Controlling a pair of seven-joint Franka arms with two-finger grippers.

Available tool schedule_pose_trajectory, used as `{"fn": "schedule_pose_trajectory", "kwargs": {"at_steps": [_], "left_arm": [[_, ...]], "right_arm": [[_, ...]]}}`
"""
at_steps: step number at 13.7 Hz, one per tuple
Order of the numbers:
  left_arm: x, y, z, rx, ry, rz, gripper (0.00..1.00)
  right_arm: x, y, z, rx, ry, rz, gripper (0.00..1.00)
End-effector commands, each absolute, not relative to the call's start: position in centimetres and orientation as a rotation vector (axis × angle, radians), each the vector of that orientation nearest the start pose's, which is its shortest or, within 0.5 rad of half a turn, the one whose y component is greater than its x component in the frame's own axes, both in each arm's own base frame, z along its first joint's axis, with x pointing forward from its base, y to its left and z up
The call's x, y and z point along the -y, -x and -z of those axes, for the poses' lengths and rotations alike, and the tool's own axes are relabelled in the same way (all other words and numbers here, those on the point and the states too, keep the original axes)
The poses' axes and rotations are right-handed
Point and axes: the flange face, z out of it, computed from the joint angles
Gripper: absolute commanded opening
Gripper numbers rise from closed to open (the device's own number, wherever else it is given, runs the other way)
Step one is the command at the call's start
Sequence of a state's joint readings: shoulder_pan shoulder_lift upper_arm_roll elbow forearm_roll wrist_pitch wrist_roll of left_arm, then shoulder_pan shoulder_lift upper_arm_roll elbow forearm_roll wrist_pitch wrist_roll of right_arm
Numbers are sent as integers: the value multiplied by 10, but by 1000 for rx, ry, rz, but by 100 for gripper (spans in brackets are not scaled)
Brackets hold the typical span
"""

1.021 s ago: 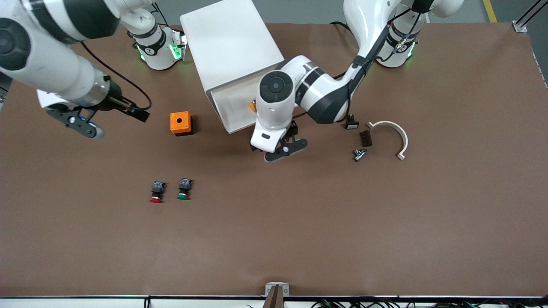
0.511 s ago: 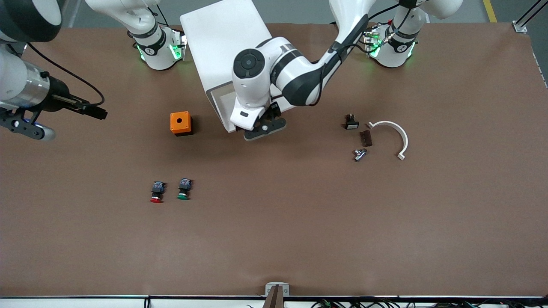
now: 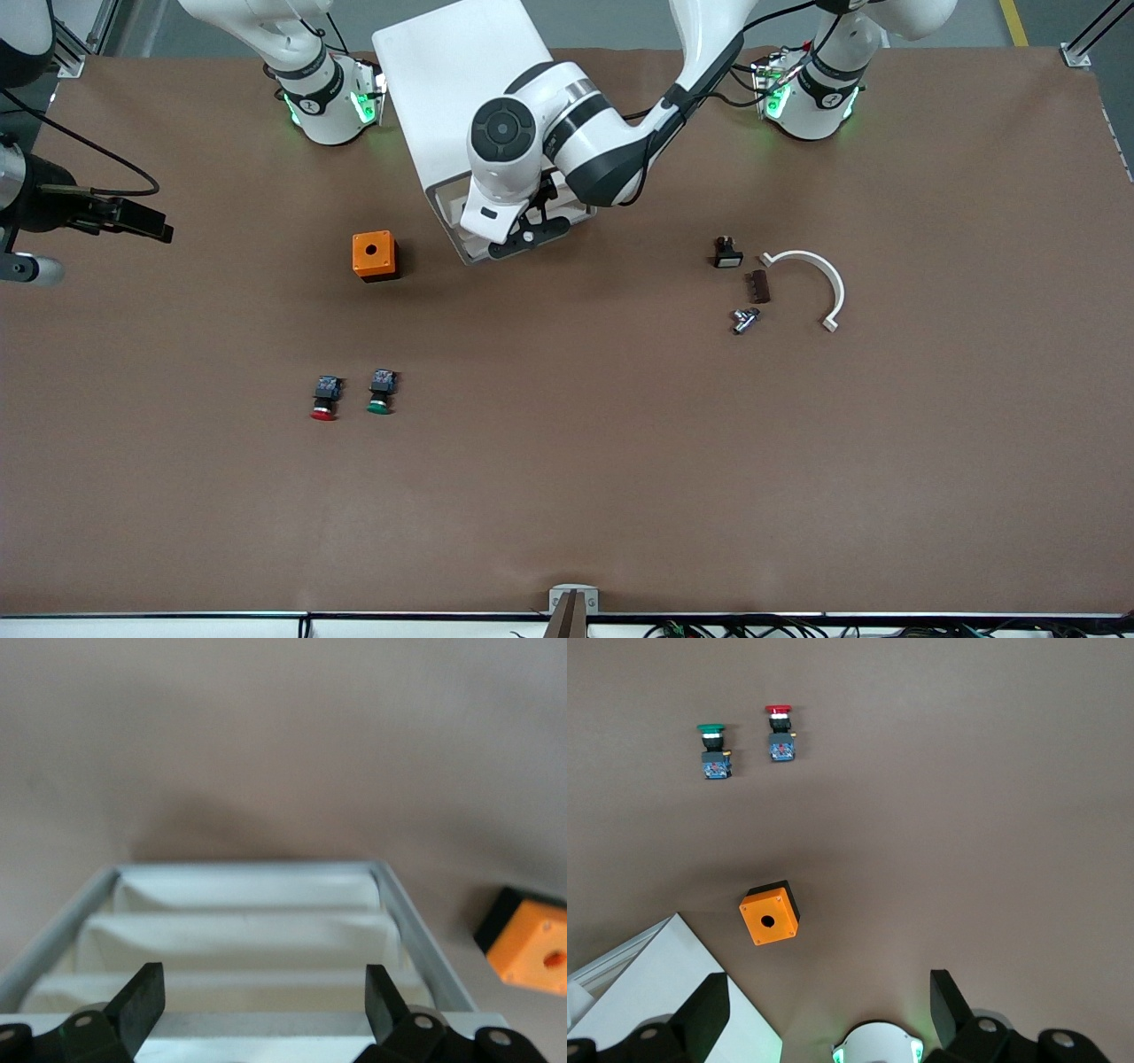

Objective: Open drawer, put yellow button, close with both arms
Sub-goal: 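Push the drawer shut with the left gripper while the right gripper withdraws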

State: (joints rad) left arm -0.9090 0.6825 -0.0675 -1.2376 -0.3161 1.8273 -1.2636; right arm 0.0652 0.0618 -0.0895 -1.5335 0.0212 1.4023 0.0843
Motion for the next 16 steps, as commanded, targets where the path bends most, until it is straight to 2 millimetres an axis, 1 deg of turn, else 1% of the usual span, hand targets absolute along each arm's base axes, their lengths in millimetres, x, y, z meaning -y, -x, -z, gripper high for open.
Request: {"fn": "schedule_pose_trajectory", "kwargs": {"at_steps": [1,4,5,7,8,9,11,14,15,16], "left_arm": [[612,-387,-362,692,3065,-780,99],[612,-380,-350,737,3023,-904,99],[611,-379,-347,739,3015,-916,99],[609,-379,-346,739,3013,-916,99],[608,-382,-349,736,3026,-905,99],[605,-386,-353,742,3033,-889,99],[593,-402,-366,782,3045,-861,99],[569,-431,-400,856,3091,-835,99],[560,-438,-412,855,3104,-815,99],[544,-451,-425,837,3111,-773,99]], "right_arm": [[11,-558,-600,-119,3123,-264,100],[12,-562,-601,-105,3124,-223,100],[17,-563,-602,-78,3124,-209,100],[20,-565,-601,-19,3124,-191,100],[28,-565,-601,-14,3126,-189,100],[29,-565,-601,-5,3132,-190,100],[31,-567,-602,-3,3151,-166,100],[33,-567,-601,-11,3152,-168,100],[33,-567,-601,-11,3152,-171,100],[33,-567,-601,-11,3152,-171,100]]}}
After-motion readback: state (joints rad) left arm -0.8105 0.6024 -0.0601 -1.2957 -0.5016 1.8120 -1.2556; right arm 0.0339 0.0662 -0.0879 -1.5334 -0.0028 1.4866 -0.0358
